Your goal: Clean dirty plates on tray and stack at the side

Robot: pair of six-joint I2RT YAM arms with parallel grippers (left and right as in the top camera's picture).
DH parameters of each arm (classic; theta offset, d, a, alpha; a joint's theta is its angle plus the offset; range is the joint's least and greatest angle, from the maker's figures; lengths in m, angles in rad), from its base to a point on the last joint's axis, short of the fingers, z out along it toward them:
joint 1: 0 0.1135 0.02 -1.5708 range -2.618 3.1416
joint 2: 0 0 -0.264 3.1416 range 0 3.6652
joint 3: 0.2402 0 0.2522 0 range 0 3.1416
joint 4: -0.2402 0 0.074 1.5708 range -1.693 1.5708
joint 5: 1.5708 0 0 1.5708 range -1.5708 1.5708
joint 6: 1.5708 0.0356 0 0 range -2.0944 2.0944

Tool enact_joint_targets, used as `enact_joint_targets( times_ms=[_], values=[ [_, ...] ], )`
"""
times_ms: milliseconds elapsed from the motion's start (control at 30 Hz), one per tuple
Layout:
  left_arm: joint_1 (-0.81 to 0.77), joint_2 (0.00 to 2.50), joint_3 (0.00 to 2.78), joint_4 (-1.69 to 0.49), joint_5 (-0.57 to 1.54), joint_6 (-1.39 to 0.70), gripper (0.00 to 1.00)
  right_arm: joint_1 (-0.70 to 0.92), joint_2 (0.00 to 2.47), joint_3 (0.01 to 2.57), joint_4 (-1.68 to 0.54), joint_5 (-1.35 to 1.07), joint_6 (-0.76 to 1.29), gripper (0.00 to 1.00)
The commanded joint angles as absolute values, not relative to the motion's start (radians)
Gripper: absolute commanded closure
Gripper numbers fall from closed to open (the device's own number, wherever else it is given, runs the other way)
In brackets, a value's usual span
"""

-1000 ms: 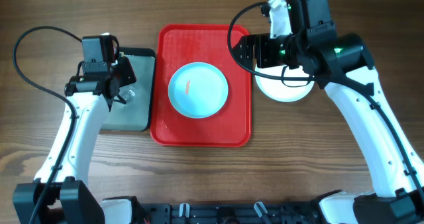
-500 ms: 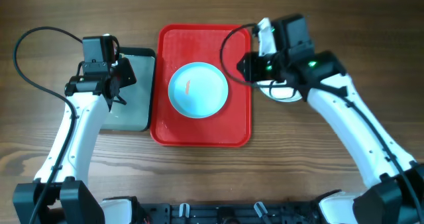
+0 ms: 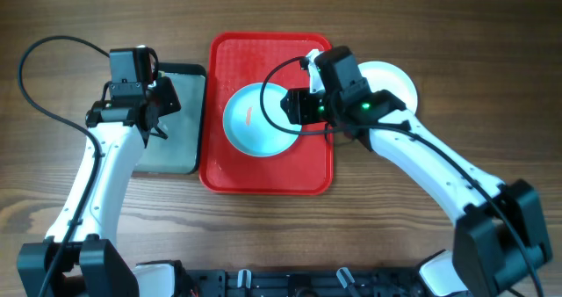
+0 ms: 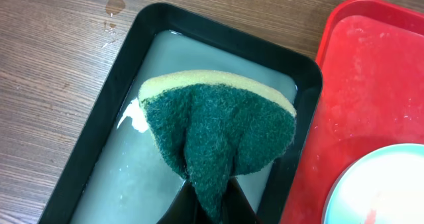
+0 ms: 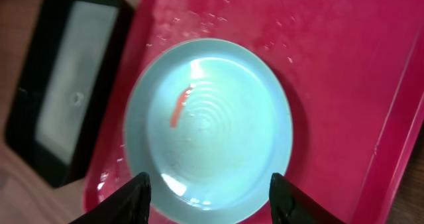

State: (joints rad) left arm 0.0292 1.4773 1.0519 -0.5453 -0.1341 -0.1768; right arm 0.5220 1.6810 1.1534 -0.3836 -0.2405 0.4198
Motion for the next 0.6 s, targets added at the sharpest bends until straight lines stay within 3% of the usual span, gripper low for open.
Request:
enact_joint_targets(
  times_ms=[0, 233, 567],
  values=[
    [0.030, 1.474, 1.041, -0.543, -0.147, -0.165, 0.96, 0.524, 1.742, 1.144, -0.370, -0.183, 0.477, 0.44],
    [0.030, 1.474, 1.011, -0.542, -0.147, -0.164, 0.96, 0.524, 1.808, 1.144, -0.365, -0.097, 0.508, 0.62],
    [0.030, 1.475, 1.010, -0.541, -0.147, -0.165, 0.96, 0.524, 1.890, 1.144, -0.342, -0.131, 0.562, 0.69]
  ],
)
